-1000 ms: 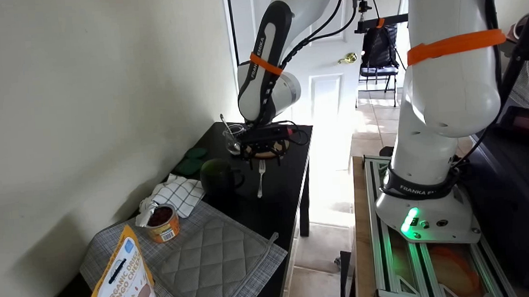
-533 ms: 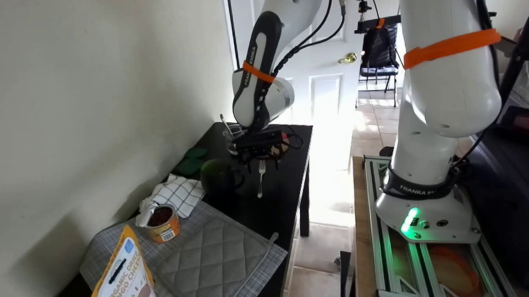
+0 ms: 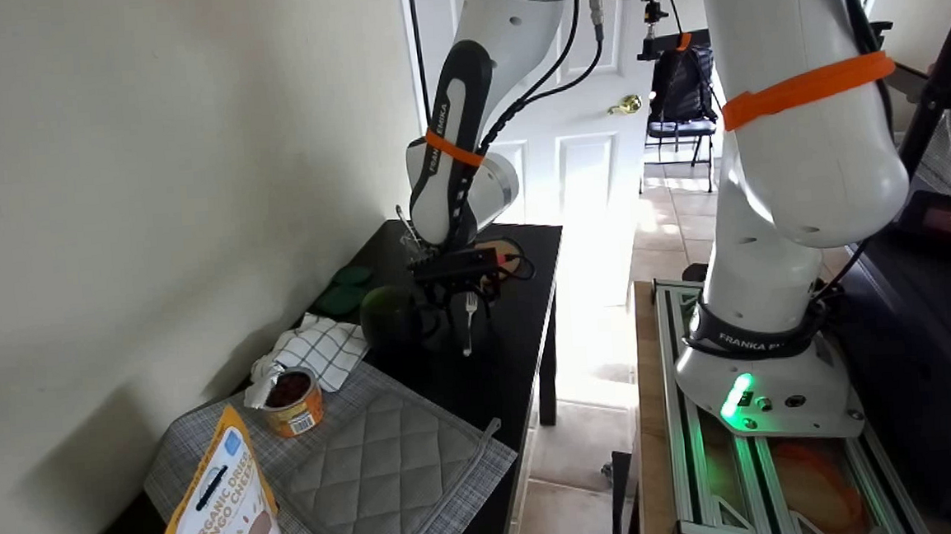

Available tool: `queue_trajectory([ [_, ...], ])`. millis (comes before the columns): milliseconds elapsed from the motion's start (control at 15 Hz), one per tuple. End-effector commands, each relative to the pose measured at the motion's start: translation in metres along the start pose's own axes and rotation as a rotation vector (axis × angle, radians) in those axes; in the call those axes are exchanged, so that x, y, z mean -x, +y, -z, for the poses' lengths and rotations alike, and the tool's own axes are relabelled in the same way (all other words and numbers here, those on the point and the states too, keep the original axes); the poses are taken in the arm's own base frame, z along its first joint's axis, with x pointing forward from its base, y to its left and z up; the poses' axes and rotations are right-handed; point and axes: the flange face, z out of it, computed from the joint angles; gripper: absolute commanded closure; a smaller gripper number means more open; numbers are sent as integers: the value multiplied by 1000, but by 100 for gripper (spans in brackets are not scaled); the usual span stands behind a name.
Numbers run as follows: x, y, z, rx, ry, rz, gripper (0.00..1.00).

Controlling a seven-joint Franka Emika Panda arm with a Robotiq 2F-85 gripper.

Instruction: Pick up the fork and put it inside the glass cup

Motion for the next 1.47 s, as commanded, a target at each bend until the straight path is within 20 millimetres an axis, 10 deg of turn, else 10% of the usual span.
queue_trajectory([
  [0, 2, -10, -12, 26, 15, -62, 49],
  [533, -3, -13, -9, 56, 14, -98, 100],
  [800, -4, -7, -2, 68, 31, -74, 97],
  [1400, -42, 89, 82, -247, -13, -104, 98],
])
